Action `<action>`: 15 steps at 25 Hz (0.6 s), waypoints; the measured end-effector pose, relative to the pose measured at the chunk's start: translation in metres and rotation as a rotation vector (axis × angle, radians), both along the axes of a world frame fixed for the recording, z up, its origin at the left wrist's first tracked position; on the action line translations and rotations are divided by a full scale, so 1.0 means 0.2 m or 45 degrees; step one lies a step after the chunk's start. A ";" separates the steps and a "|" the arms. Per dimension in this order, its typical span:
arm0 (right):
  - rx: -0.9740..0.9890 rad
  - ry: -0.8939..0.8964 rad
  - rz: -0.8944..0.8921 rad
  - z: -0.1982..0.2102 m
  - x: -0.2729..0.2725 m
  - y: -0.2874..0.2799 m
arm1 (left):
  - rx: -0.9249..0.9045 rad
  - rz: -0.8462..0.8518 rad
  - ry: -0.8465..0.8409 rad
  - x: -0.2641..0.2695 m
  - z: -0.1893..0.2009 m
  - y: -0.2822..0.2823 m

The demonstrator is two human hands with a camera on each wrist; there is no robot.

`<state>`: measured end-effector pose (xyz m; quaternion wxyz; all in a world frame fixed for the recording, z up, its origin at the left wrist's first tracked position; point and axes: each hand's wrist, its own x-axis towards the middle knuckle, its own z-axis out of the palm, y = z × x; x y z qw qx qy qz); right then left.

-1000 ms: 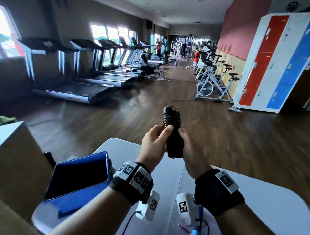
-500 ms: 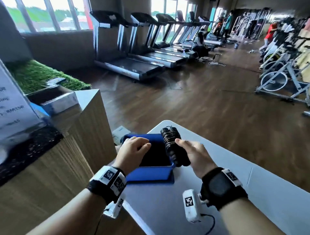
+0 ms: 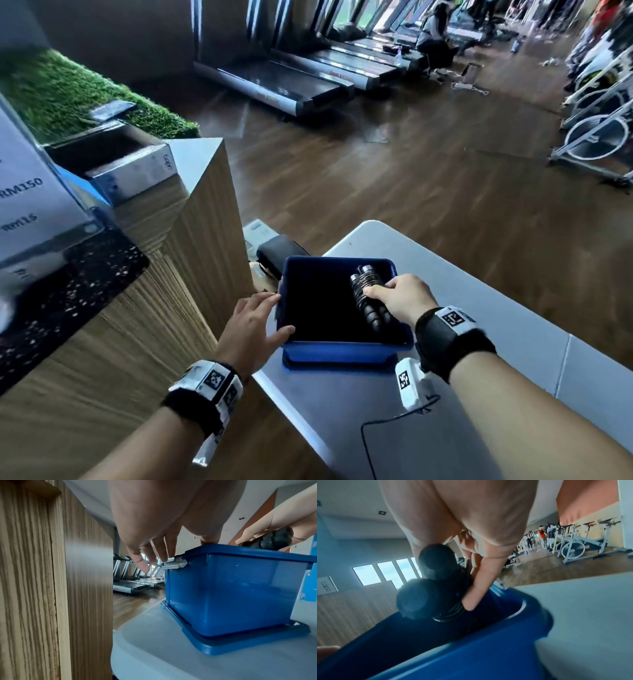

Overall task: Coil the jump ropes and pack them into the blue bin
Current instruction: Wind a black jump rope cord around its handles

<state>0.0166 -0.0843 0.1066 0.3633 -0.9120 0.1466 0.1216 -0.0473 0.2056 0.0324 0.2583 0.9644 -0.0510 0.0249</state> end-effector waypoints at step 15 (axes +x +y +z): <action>0.526 0.439 -0.083 -0.39 0.21 0.50 | -0.091 0.008 0.009 0.00 -0.05 0.00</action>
